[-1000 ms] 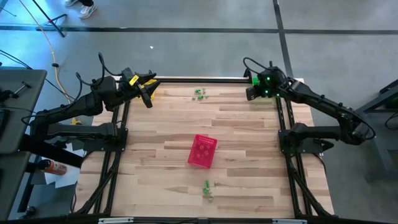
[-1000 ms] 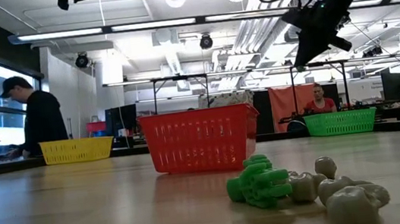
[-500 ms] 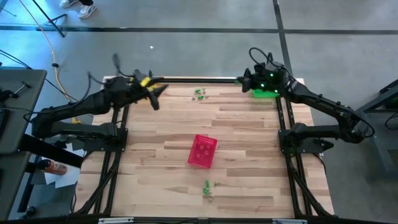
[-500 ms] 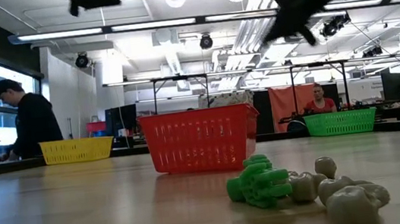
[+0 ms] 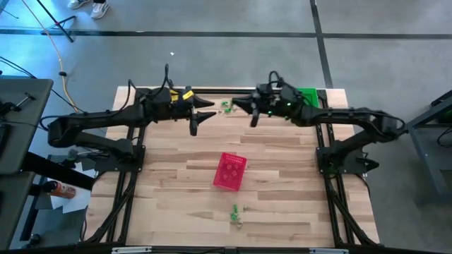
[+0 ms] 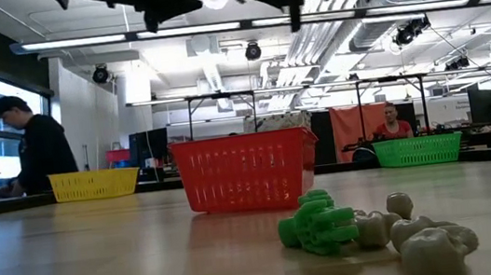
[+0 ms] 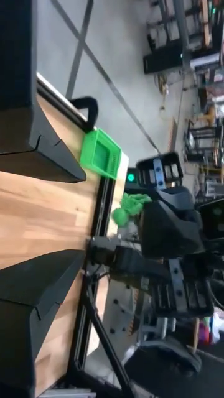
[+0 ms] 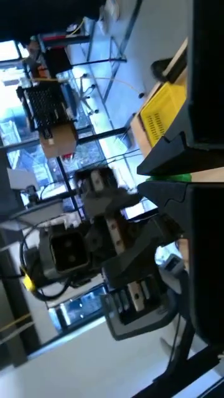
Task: Sort Halloween decoration
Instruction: Put the green skeleton toy into the yellow bin
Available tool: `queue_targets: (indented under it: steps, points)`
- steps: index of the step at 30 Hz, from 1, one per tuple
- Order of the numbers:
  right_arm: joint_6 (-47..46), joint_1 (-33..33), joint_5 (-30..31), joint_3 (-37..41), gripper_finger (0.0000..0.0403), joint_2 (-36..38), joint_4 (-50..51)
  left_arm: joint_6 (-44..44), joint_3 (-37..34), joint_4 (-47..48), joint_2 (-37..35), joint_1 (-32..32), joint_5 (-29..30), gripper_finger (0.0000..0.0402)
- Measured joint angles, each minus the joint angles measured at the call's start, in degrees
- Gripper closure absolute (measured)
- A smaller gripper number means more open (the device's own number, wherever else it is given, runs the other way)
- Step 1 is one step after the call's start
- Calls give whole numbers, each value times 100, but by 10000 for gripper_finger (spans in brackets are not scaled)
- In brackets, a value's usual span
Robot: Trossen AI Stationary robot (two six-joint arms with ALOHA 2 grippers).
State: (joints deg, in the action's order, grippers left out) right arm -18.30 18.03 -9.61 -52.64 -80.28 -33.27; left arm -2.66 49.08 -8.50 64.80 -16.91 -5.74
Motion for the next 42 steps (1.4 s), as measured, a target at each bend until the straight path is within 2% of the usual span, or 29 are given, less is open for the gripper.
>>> queue_targets:
  steps: [4, 7, 12, 28, 33, 42]
  points:
    - [322, -198, 17, -692, 402, -505, 187, 39, 0, -28, 126, 2, -15, 225]
    - [560, -237, 20, -1151, 402, -752, 806, 81, 0, -21, 166, 2, 28, 225]
    - [809, -233, 4, -1584, 402, -940, 1349, 90, 0, -43, 162, 2, 134, 225]
    - [981, -366, -23, -1635, 402, -1247, 1141, -22, 0, -235, 198, -26, 144, 226]
    - [981, -350, 20, -1635, 402, -1256, 1040, -24, 0, 86, 198, -42, 175, 240]
    - [976, -340, 16, -1635, 402, -1230, 1037, -22, 0, 57, 194, -120, 176, 270]
